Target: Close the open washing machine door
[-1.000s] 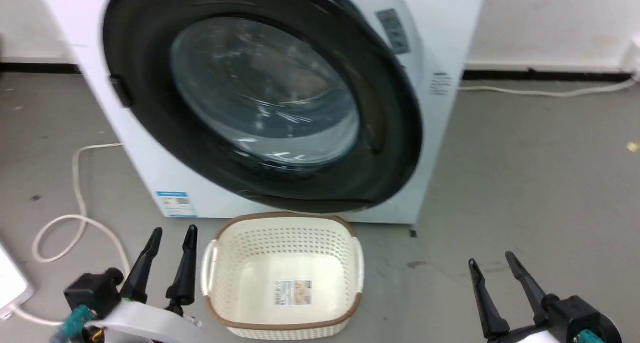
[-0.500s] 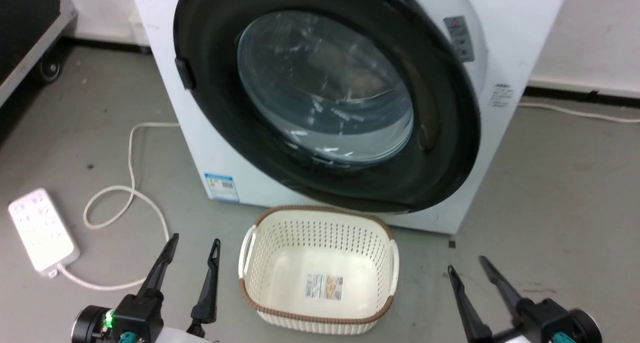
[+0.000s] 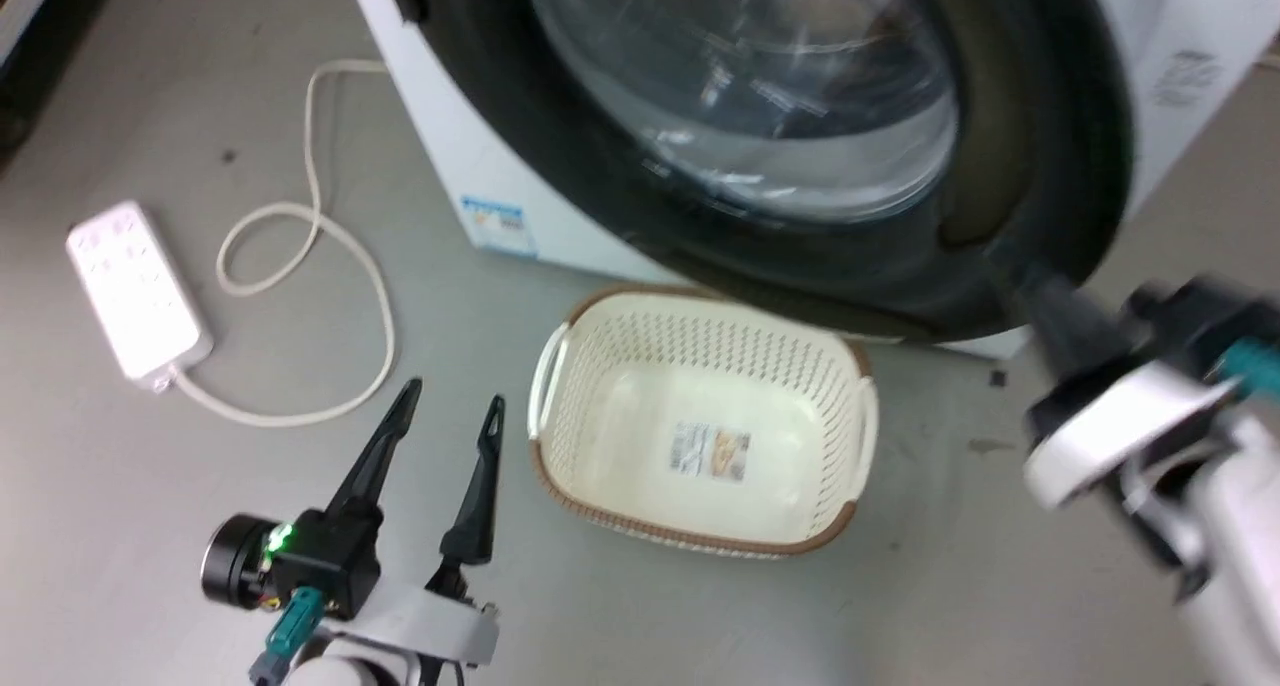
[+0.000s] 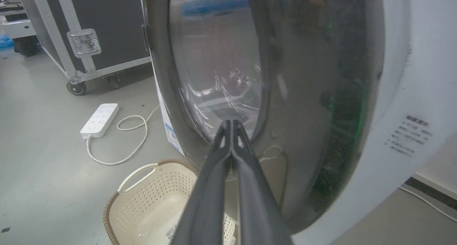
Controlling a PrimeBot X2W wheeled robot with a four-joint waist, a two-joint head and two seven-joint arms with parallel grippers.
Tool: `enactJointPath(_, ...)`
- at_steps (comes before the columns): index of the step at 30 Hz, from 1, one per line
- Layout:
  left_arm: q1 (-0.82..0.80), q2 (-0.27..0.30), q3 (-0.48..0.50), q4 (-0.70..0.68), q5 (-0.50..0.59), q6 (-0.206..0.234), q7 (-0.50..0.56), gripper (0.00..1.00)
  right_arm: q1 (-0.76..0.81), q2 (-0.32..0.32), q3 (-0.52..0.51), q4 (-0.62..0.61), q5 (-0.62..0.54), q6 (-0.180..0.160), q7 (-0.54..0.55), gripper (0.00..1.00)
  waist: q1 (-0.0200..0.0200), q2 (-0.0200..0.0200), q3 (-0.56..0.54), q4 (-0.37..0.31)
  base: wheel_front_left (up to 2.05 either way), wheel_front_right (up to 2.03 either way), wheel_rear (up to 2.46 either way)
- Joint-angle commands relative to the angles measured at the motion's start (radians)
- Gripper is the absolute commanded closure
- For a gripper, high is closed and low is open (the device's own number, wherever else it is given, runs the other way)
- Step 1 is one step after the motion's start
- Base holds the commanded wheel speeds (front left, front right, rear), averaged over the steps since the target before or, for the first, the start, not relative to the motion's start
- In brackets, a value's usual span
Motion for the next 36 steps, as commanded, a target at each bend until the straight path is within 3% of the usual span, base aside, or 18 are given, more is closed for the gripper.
enactJointPath(1, -0.025, -0.006, -0.003, 0.003, 0.003, -0.004, -0.004, 0.00, -0.051, -0.034, -0.011, 0.023, 0.037, 0.001, 0.015, 1.00, -0.0003, -0.0001, 0.058, 0.048, 0.00, 0.00, 0.00)
enactJointPath(5, -0.053, -0.019, -0.009, 0.004, 0.002, -0.007, -0.004, 0.00, -0.150, -0.121, -0.019, 0.098, 0.090, 0.001, 0.031, 1.00, -0.0003, -0.0001, 0.095, 0.073, 0.00, 0.00, 0.00)
enactJointPath(12, -0.075, -0.032, -0.003, 0.004, 0.000, -0.010, -0.004, 0.00, -0.314, -0.180, -0.022, 0.231, 0.169, 0.001, 0.050, 1.00, -0.0003, -0.0001, 0.139, 0.095, 0.00, 0.00, 0.00)
enactJointPath(21, -0.103, -0.044, -0.003, 0.010, 0.001, -0.012, -0.004, 0.00, -0.532, -0.177, -0.081, 0.452, 0.172, 0.001, 0.067, 1.00, -0.0003, -0.0001, 0.164, 0.104, 0.00, 0.00, 0.00)
enactJointPath(28, -0.093, -0.049, 0.008, 0.022, 0.003, -0.013, -0.004, 0.00, -0.540, -0.156, -0.048, 0.539, 0.170, 0.001, 0.007, 1.00, -0.0003, -0.0001, 0.110, 0.087, 0.00, 0.00, 0.00)
enactJointPath(29, -0.088, -0.049, 0.009, 0.025, 0.003, -0.013, -0.004, 0.00, -0.526, -0.154, -0.035, 0.545, 0.168, 0.001, -0.011, 0.74, -0.0003, -0.0001, 0.094, 0.081, 0.00, 0.00, 0.00)
enactJointPath(30, -0.083, -0.049, 0.010, 0.027, 0.004, -0.013, -0.004, 0.00, -0.508, -0.151, -0.022, 0.548, 0.165, 0.001, -0.029, 0.24, -0.0003, -0.0001, 0.078, 0.075, 0.00, 0.00, 0.00)
enactJointPath(31, -0.077, -0.050, 0.012, 0.029, 0.005, -0.013, -0.004, 0.00, -0.488, -0.146, -0.012, 0.552, 0.168, 0.001, -0.046, 0.00, -0.0003, -0.0001, 0.059, 0.067, 0.00, 0.00, 0.00)
enactJointPath(36, -0.014, -0.039, 0.029, 0.057, 0.005, -0.013, -0.004, 0.00, -0.285, -0.111, 0.044, 0.512, 0.129, 0.001, -0.162, 0.00, -0.0003, -0.0001, -0.090, 0.001, 0.00, 0.00, 0.00)
